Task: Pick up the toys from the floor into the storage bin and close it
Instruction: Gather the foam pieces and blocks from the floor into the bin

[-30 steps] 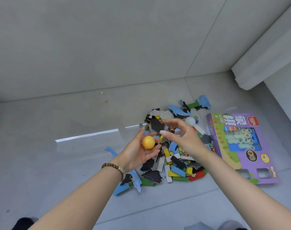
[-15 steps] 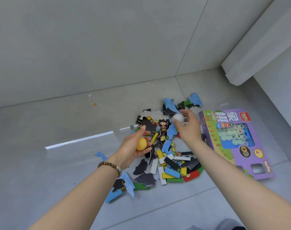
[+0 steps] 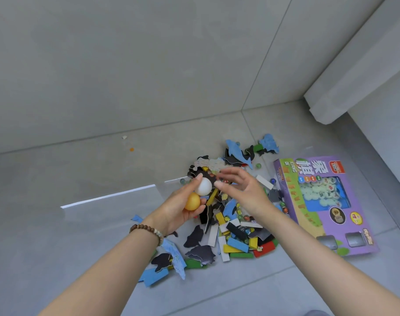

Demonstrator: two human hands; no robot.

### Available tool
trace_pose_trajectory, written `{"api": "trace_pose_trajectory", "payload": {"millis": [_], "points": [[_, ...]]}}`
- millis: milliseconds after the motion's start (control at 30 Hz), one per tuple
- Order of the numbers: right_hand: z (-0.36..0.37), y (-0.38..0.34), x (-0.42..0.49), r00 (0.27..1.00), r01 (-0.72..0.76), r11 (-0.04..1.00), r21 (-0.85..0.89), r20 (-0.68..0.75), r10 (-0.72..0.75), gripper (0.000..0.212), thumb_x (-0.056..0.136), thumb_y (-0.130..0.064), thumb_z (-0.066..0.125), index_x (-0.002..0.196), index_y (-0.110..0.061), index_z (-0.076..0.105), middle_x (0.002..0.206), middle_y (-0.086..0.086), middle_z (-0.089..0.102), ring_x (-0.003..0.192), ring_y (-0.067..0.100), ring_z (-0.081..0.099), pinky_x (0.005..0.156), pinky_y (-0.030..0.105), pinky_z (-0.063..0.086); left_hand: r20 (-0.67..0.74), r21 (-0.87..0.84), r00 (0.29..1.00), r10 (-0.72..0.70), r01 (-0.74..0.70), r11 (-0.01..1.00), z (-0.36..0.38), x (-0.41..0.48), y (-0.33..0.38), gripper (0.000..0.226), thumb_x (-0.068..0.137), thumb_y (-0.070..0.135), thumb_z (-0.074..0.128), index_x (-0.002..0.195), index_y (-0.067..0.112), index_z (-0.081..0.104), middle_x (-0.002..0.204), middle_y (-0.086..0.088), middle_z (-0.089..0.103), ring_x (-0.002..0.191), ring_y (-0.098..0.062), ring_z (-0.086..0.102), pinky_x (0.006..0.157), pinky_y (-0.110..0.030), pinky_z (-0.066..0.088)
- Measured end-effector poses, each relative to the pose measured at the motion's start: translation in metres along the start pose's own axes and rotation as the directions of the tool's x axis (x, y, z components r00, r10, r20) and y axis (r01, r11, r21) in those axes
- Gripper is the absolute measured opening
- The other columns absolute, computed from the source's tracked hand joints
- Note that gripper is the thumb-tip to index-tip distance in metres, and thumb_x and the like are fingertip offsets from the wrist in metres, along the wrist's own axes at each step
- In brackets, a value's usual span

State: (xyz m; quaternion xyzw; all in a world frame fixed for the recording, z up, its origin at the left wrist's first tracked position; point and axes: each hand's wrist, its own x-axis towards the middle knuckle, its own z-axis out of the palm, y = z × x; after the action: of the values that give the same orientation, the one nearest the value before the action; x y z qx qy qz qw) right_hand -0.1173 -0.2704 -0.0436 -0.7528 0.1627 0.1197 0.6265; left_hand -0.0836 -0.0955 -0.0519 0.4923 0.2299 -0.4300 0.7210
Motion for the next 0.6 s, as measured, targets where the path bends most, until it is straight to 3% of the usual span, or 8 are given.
{"api": "trace_pose_trajectory", "payload": {"millis": [100,167,333,467,600], "points": [[-0.023,-0.001,0.023,0.955,-0.056,0.994,-0.097,-0.296,0.025,0.045,0.080,-0.033,0.071,0.120,-0.020,0.056,0.126,-0.006,0.056,0.118,0.011,0.050,0.106,0.035,0.039,-0.107,-0.022,0.993,0.058,-0.061,0.998,-0.006,0.006,0.010,0.048,0.078,0.051,0.063,0.103,0.010,0.060,0.072,-0.004,0.058,0.057,-0.007,0.054,0.052,-0.014,0.052],[-0.039,-0.001,0.041,0.927,-0.112,0.977,-0.182,-0.374,0.037,0.051,0.084,-0.036,0.067,0.129,-0.021,0.050,0.138,-0.002,0.046,0.129,0.015,0.041,0.103,0.030,0.033,-0.189,-0.016,0.978,0.092,-0.097,0.995,-0.009,0.011,0.016,0.046,0.083,0.052,0.059,0.099,0.009,0.060,0.073,-0.005,0.056,0.058,-0.007,0.053,0.050,-0.014,0.051],[-0.047,0.002,0.082,0.953,-0.152,0.953,-0.263,-0.294,0.071,0.048,0.094,-0.032,0.052,0.138,-0.015,0.043,0.145,0.006,0.041,0.134,0.021,0.037,0.109,0.033,0.030,-0.341,0.074,0.932,0.120,-0.101,0.992,-0.011,0.023,0.019,0.052,0.082,0.057,0.058,0.101,0.009,0.063,0.080,-0.006,0.059,0.061,-0.010,0.054,0.056,-0.018,0.052],[-0.041,0.006,0.096,0.959,-0.207,0.884,-0.419,-0.268,0.097,0.048,0.092,-0.037,0.053,0.134,-0.017,0.049,0.132,0.009,0.054,0.126,0.026,0.046,0.107,0.039,0.037,-0.391,0.104,0.909,0.147,-0.115,0.988,-0.011,0.029,0.020,0.042,0.083,0.054,0.059,0.093,0.013,0.062,0.079,-0.006,0.059,0.064,-0.012,0.055,0.068,-0.024,0.055],[-0.028,0.006,0.091,0.986,-0.152,0.920,-0.362,-0.126,0.113,0.034,0.093,-0.030,0.055,0.121,-0.011,0.062,0.119,0.007,0.064,0.110,0.019,0.058,0.092,0.026,0.043,-0.377,0.181,0.911,0.168,-0.105,0.978,-0.007,0.030,0.021,0.037,0.083,0.055,0.057,0.082,0.018,0.060,0.077,-0.006,0.060,0.061,-0.012,0.056,0.071,-0.024,0.055]]}}
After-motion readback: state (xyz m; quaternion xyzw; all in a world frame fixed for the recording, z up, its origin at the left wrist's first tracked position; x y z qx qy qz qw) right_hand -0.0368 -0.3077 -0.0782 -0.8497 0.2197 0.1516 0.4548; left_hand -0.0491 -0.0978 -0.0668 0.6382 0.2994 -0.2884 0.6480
